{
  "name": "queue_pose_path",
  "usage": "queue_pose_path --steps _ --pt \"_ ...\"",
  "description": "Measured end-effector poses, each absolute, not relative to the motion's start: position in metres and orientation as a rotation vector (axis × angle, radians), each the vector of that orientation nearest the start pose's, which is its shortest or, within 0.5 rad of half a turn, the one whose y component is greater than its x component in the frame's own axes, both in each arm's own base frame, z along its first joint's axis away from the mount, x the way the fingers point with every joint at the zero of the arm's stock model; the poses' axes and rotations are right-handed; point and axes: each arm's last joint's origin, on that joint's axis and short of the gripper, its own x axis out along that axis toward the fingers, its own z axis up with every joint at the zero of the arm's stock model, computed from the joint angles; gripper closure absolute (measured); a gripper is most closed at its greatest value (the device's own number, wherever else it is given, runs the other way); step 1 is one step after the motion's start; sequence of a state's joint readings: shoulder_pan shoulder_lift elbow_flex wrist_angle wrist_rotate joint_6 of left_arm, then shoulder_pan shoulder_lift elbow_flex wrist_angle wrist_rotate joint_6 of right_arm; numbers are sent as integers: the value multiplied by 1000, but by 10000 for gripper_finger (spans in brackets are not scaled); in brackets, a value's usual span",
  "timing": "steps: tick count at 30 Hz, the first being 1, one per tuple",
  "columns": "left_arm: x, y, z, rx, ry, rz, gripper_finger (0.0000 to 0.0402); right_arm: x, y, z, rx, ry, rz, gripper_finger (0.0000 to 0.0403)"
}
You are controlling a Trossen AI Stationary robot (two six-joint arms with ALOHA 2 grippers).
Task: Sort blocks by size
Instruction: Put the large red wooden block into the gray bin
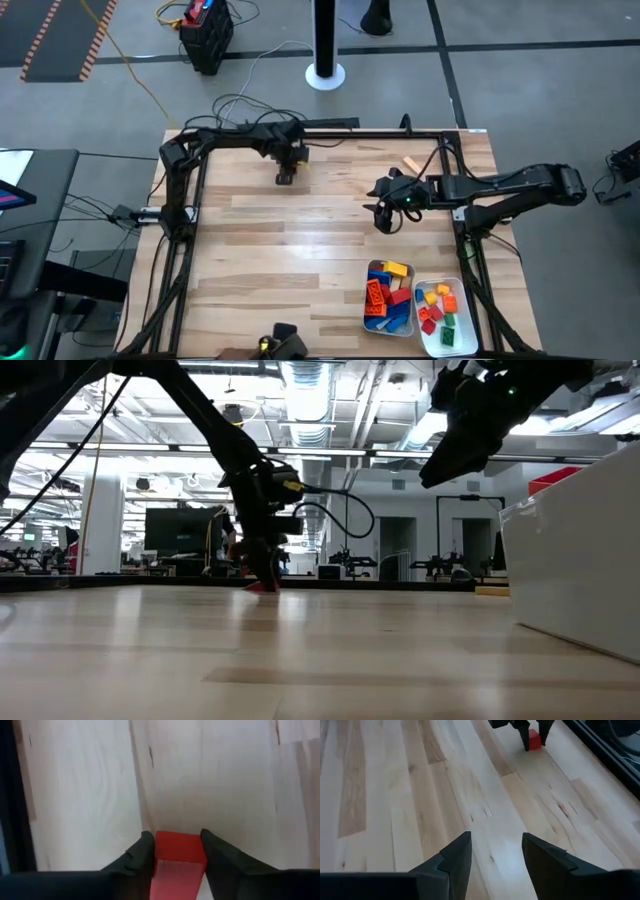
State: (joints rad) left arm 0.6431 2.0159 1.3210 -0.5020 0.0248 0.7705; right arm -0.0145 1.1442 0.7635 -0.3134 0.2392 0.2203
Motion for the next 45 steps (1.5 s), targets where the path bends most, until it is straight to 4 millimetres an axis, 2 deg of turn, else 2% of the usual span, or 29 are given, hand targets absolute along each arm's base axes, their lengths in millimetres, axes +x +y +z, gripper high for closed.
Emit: queue_pose_path --steps 1,6,10,13,16,21,26,30,33,38,42,45 --pt "318 235 141 291 1270 67 278 234 -10 247 131 661 -315 203" --pt "321 230 143 328 1279 62 279 234 -11 247 130 661 -344 203" --pt "321 226 154 342 1258 74 279 234 -11 247 129 660 -353 203" --pt "319 219 170 334 1232 93 279 233 -11 246 126 669 -355 203" --pt "324 207 194 306 1124 89 279 227 -13 246 95 700 -417 203" --pt "347 159 213 276 987 -35 279 212 -21 247 71 766 -518 205" --pt "378 90 220 339 864 -158 279 203 -29 244 109 818 -601 219" --pt "397 32 230 392 705 -251 279 198 -30 231 120 849 -654 230" --pt "406 -1 240 390 558 -308 279 192 -32 216 106 884 -700 234" --pt "419 -41 253 344 320 -359 279 178 -35 199 137 966 -759 237" --pt "421 -58 266 325 182 -372 279 168 -34 201 174 974 -785 237" --pt "421 -67 274 293 103 -375 279 165 -31 208 192 918 -773 237"
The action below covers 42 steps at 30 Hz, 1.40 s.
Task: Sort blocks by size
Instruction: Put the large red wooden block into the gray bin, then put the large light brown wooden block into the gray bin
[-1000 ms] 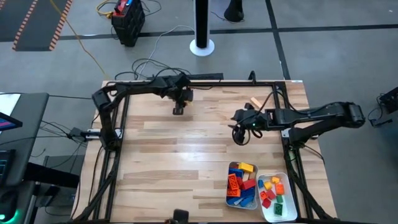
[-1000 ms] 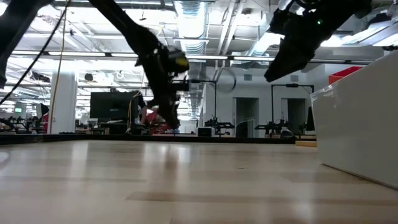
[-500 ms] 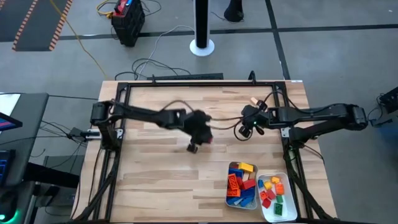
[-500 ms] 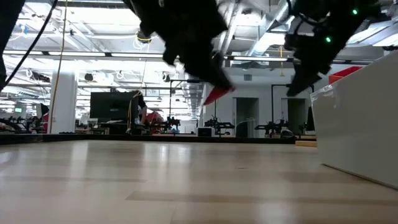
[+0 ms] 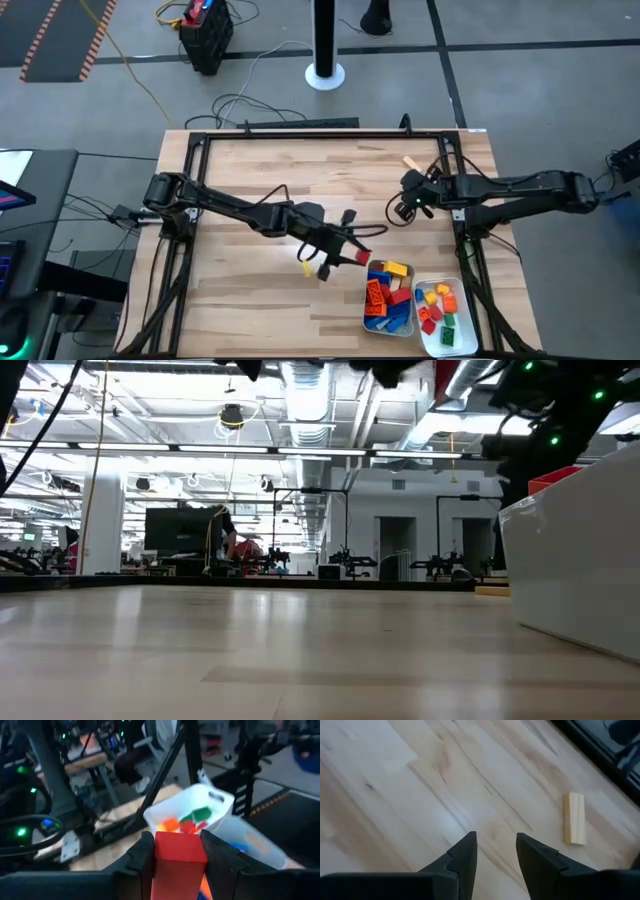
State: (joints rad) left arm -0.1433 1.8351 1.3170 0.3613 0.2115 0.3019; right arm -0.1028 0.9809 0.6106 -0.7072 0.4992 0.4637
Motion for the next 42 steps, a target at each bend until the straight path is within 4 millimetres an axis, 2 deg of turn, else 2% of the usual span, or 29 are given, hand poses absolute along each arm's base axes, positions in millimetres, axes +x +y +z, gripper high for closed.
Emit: queue_pose_path --steps 3,8,10,17,22,26,35,39,42 --pt "427 -72 270 278 54 -378 279 162 -28 214 199 868 -753 237" --pt "441 -71 250 241 84 -369 279 158 -23 221 207 814 -720 237" --pt "452 -72 251 226 37 -362 279 158 -21 224 207 789 -709 237" --pt "486 -85 222 179 64 -403 279 156 -18 226 182 764 -729 237" --pt "501 -93 207 149 90 -458 279 151 -15 225 189 790 -729 237" --pt "506 -92 194 148 117 -457 254 150 -10 226 191 782 -705 237" --pt "508 -76 191 90 171 -404 185 151 -5 226 187 767 -697 237" --pt "501 -74 208 158 202 -426 175 150 -7 226 160 777 -712 237" --pt "492 -73 223 234 219 -441 180 149 -19 226 146 792 -775 237"
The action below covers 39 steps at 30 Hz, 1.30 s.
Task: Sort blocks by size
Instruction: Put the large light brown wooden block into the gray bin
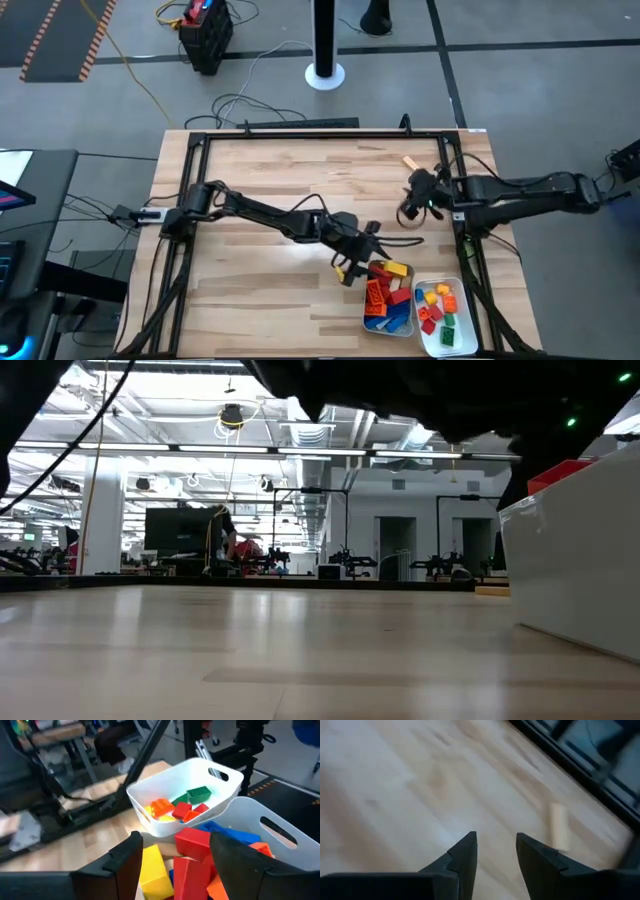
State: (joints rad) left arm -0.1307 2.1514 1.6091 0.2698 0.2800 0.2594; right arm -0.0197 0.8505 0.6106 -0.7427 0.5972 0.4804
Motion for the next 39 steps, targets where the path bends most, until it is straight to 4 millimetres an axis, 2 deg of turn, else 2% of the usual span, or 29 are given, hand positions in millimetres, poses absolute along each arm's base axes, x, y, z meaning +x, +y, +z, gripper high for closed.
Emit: queue_pose_path --steps 4,7,9,12,15,19,25,31,39 --pt "474 -70 220 267 158 -435 196 146 -51 218 218 912 -836 246" --pt "458 -64 207 254 135 -380 207 150 -77 215 256 929 -775 256" --pt "446 -61 202 250 159 -341 212 151 -96 214 288 927 -772 258" --pt "429 -56 202 252 187 -279 214 145 -124 212 350 1020 -825 255" --pt "415 -54 204 268 193 -244 214 147 -151 212 400 1090 -812 242" --pt "405 -44 212 275 172 -201 214 164 -183 208 428 1222 -748 215" --pt "395 -32 196 258 234 -174 214 180 -229 189 552 1500 -678 170" --pt "388 -25 184 248 252 -157 214 186 -251 167 630 1645 -622 151" --pt "386 -18 181 248 274 -144 214 193 -263 161 655 1698 -611 150"
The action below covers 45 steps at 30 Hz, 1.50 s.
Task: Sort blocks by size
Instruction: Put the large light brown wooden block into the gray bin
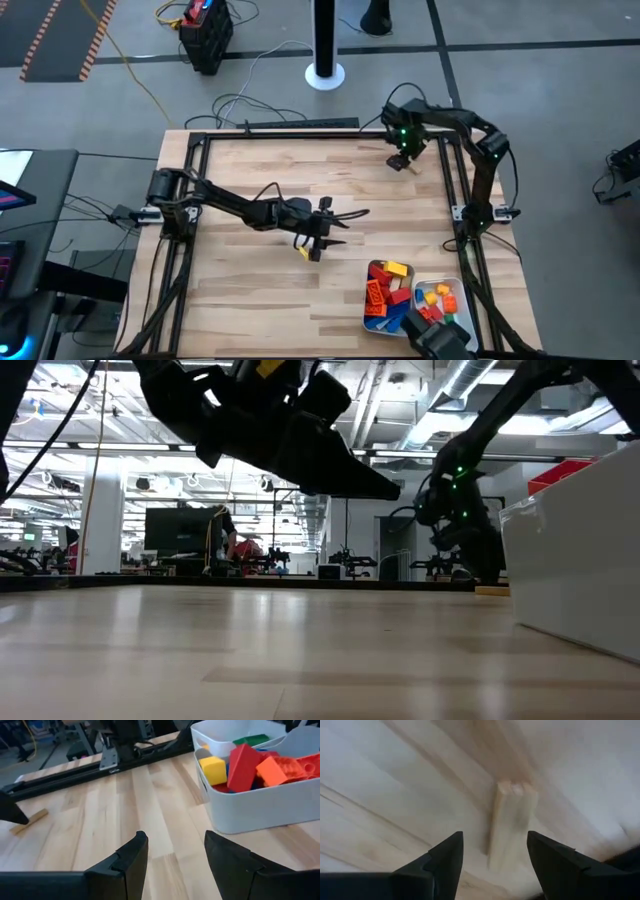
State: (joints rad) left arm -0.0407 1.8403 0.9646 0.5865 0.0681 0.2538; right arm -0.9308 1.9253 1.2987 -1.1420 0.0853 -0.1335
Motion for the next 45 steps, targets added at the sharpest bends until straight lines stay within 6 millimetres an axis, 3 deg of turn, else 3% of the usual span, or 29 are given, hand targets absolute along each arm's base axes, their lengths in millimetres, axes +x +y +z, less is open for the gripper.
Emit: queue_pose_path --steps 9,17,26,33,39,45 --pt "384 -5 183 235 297 -116 214 201 -280 151 707 1807 -581 153" --pt "383 5 181 189 328 -119 214 206 -287 148 751 1889 -521 183" --pt "382 10 179 150 345 -122 214 209 -287 148 724 1867 -477 220" --pt "382 10 178 152 355 -124 214 223 -279 151 640 1849 -335 240" --pt "381 14 178 139 357 -113 214 229 -277 155 638 1845 -350 241" --pt "381 19 177 116 370 -97 214 226 -275 163 745 1888 -434 241"
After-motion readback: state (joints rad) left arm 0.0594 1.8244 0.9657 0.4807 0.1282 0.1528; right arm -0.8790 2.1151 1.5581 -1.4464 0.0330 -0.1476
